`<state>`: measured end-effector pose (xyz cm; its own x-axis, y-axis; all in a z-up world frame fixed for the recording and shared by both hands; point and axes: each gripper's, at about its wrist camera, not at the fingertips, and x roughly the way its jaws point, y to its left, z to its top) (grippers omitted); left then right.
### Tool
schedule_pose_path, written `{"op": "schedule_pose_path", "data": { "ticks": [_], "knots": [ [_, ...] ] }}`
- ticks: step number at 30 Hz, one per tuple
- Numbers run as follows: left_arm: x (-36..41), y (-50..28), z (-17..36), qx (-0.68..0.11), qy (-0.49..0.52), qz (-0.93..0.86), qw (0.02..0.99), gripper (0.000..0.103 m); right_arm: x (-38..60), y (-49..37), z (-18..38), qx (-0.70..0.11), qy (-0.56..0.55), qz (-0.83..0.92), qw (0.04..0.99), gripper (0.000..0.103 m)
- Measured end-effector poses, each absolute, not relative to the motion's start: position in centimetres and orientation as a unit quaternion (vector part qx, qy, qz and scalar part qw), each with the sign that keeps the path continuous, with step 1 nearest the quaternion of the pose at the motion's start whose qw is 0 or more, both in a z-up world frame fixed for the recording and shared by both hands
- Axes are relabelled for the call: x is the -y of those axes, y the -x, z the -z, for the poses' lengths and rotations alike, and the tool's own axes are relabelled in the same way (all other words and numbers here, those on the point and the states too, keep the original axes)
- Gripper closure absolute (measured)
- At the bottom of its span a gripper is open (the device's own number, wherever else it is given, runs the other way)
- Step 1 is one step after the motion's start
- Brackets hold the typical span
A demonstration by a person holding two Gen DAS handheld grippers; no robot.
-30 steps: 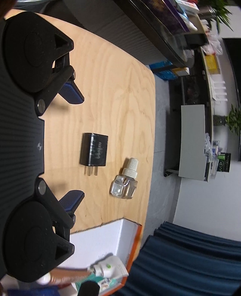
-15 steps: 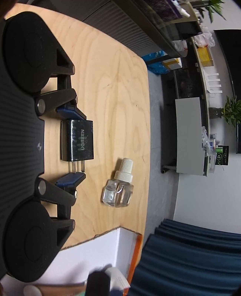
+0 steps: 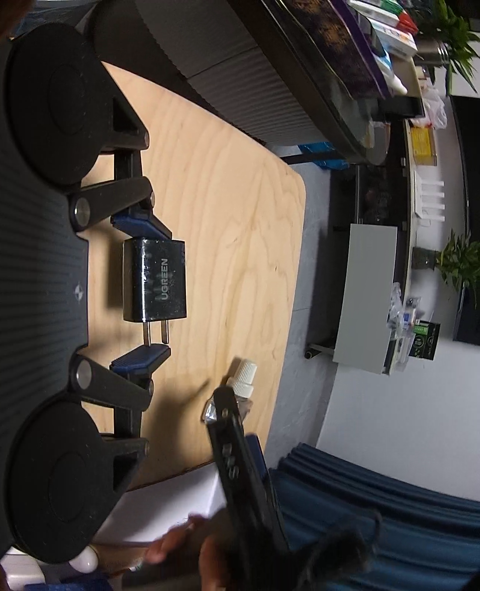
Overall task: Organize rigid objects
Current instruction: 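Grasp the black charger with the left gripper while the right gripper grasps the glass-bottle plug, then carry the black charger with the left gripper while the right gripper carries the glass bottle over the box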
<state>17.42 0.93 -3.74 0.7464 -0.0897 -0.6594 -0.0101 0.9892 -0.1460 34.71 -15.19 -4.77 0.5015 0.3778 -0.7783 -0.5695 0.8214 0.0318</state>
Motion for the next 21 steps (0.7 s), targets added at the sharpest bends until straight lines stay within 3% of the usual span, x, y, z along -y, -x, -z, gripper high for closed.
{"op": "schedule_pose_path", "data": {
  "ticks": [2,4,5,6,13,21],
  "knots": [
    [-1.1,-17.3,3.9,-0.354,0.071,0.021,0.932,0.042,14.7,-35.6,5.6,-0.430,0.114,-0.281,0.850,0.008],
    [-1.0,-17.3,4.0,-0.355,0.070,0.018,0.932,0.042,14.2,-35.8,6.0,-0.432,0.114,-0.276,0.851,0.015],
    [-1.0,-17.3,4.1,-0.357,0.073,0.019,0.931,0.042,14.3,-35.8,5.9,-0.438,0.097,-0.279,0.849,0.033],
    [-1.2,-17.3,4.2,-0.358,0.077,0.019,0.930,0.042,14.4,-35.6,5.8,-0.438,0.087,-0.277,0.851,0.044],
    [-1.0,-16.5,3.4,-0.351,0.080,0.018,0.933,0.042,14.9,-32.1,4.7,-0.431,0.076,-0.248,0.864,0.045],
    [1.3,-14.6,0.8,-0.330,0.071,0.042,0.940,0.042,19.2,-25.3,-0.9,-0.385,0.018,-0.203,0.900,0.045]
  ]
}}
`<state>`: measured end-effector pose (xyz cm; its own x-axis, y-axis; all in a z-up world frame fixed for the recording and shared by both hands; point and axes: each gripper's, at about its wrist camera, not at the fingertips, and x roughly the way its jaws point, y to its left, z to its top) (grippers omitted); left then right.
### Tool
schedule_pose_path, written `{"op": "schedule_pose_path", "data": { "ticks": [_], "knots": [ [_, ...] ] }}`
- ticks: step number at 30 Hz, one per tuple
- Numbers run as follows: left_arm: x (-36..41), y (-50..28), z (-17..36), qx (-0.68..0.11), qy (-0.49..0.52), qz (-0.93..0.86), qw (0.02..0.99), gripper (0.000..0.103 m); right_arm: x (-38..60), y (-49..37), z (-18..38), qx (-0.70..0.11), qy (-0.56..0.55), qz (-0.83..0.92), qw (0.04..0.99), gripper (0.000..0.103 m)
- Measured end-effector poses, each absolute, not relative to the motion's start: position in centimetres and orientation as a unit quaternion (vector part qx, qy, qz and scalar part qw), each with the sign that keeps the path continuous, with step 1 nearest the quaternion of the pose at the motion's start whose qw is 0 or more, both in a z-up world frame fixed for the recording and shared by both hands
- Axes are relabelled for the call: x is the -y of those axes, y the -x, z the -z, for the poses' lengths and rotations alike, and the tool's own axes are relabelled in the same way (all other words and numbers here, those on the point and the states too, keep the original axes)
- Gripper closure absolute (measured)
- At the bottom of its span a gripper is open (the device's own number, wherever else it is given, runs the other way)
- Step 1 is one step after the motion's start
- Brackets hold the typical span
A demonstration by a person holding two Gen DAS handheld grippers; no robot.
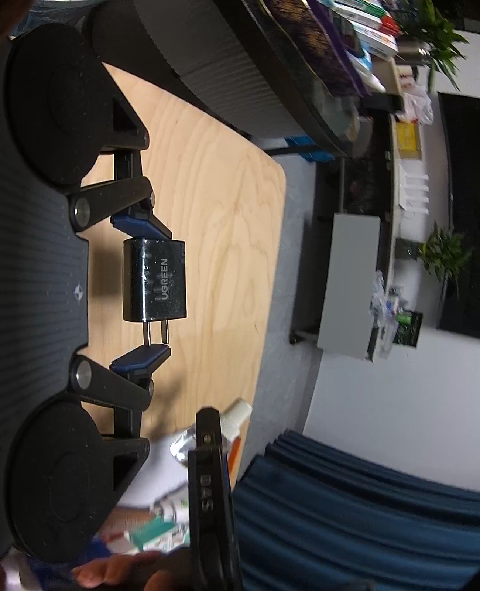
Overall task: Organize rigid objects
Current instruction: 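Carry the black charger with the left gripper while the right gripper carries the glass bottle over the box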
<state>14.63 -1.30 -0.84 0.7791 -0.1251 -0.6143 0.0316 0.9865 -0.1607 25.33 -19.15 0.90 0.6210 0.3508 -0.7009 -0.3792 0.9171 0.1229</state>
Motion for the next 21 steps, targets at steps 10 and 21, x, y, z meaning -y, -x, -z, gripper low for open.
{"op": "schedule_pose_path", "data": {
  "ticks": [10,21],
  "knots": [
    [9.1,-11.1,-1.9,-0.305,0.055,0.152,0.939,0.042,30.2,-12.9,-6.6,-0.312,-0.031,-0.048,0.948,0.045],
    [16.1,-10.9,-2.3,-0.298,0.017,0.219,0.929,0.042,37.7,-7.4,-5.3,-0.312,-0.086,0.028,0.946,0.045]
  ]
}}
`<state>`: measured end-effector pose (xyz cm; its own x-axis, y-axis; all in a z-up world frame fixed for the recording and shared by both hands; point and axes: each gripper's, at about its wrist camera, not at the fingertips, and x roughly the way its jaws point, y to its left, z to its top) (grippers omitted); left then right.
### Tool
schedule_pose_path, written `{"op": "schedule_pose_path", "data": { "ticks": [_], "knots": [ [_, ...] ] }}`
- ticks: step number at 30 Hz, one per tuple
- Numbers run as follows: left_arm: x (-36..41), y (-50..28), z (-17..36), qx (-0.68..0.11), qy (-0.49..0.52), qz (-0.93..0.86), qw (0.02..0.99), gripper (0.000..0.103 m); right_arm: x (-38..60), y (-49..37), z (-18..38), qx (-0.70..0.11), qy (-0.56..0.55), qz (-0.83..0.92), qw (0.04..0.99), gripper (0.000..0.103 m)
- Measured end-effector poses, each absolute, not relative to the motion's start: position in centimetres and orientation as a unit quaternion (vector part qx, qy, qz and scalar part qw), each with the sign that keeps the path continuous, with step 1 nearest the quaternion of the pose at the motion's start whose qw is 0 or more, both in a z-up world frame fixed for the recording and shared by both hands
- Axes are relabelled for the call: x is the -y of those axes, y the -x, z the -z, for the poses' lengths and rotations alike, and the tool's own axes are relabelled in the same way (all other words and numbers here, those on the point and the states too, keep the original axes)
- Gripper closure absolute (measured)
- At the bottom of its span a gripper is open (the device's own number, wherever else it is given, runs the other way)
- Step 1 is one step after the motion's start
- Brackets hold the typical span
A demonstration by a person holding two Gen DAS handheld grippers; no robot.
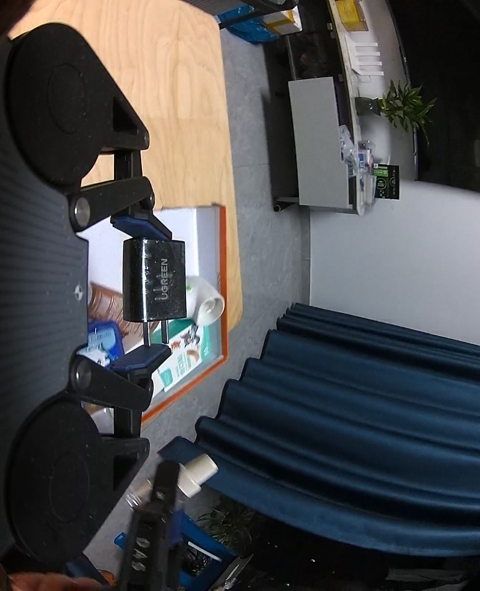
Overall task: Organize rigid objects
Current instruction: 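Carry the black charger with the left gripper while the right gripper carries the glass bottle over the box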
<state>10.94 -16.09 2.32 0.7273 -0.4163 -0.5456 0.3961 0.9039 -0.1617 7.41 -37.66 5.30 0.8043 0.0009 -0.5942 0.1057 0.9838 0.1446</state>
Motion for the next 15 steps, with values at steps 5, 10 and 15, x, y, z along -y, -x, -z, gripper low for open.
{"op": "schedule_pose_path", "data": {
  "ticks": [5,10,15],
  "knots": [
    [16.6,-10.7,-1.8,-0.303,0.007,0.205,0.931,0.042,37.2,-8.0,-4.2,-0.317,-0.098,0.001,0.943,0.045],
    [15.6,-11.2,-1.8,-0.307,0.006,0.184,0.934,0.042,36.3,-9.1,-4.2,-0.316,-0.096,-0.017,0.944,0.045],
    [15.2,-11.7,-2.0,-0.309,0.004,0.168,0.936,0.042,35.7,-10.2,-4.2,-0.317,-0.091,-0.026,0.944,0.044]
  ]
}}
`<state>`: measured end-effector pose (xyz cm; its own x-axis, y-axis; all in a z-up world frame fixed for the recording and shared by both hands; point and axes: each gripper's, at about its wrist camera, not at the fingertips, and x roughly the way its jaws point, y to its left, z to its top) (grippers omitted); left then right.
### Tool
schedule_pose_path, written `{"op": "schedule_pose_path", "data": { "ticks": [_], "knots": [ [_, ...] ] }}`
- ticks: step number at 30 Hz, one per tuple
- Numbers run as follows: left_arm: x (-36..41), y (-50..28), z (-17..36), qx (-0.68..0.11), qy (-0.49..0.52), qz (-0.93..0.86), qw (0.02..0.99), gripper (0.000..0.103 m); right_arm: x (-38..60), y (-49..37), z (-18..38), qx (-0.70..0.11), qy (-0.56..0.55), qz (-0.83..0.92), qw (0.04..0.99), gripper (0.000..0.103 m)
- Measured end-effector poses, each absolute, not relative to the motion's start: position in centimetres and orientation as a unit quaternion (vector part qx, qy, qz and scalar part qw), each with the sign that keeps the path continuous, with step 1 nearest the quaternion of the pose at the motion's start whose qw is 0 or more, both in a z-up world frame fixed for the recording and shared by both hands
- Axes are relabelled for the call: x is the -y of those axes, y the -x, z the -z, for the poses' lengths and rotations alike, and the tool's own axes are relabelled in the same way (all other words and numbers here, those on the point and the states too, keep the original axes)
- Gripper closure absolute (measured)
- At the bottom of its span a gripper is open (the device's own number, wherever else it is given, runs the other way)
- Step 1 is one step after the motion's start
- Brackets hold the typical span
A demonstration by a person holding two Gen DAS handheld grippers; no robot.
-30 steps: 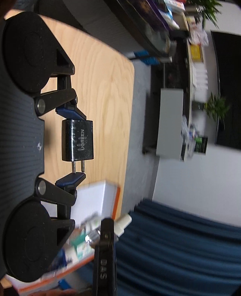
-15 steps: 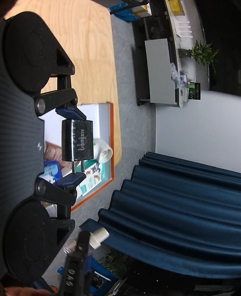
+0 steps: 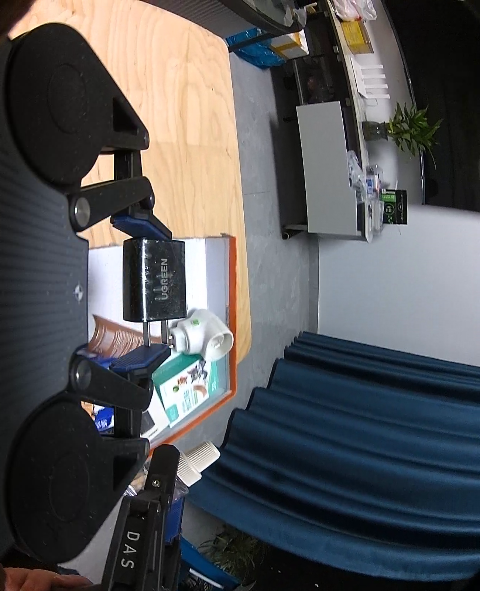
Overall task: Organize rigid objects
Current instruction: 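Carry the black charger with the left gripper while the right gripper carries the glass bottle over the box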
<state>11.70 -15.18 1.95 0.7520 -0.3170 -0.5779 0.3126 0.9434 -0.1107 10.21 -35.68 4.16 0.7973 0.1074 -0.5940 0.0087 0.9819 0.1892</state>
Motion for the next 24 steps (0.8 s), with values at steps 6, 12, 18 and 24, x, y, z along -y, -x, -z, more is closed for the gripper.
{"op": "schedule_pose_path", "data": {
  "ticks": [6,12,18,24],
  "knots": [
    [15.2,-12.4,-2.1,-0.313,0.000,0.158,0.936,0.042,35.2,-11.3,-4.2,-0.317,-0.087,-0.036,0.944,0.044],
    [15.3,-12.6,-2.1,-0.314,0.002,0.156,0.937,0.042,35.0,-11.6,-4.3,-0.316,-0.086,-0.037,0.944,0.044],
    [15.4,-12.7,-2.1,-0.314,0.000,0.159,0.936,0.042,35.0,-11.9,-4.3,-0.317,-0.084,-0.034,0.944,0.044],
    [15.3,-12.7,-1.9,-0.314,-0.001,0.161,0.936,0.042,34.8,-11.9,-4.3,-0.317,-0.083,-0.032,0.944,0.044]
  ]
}}
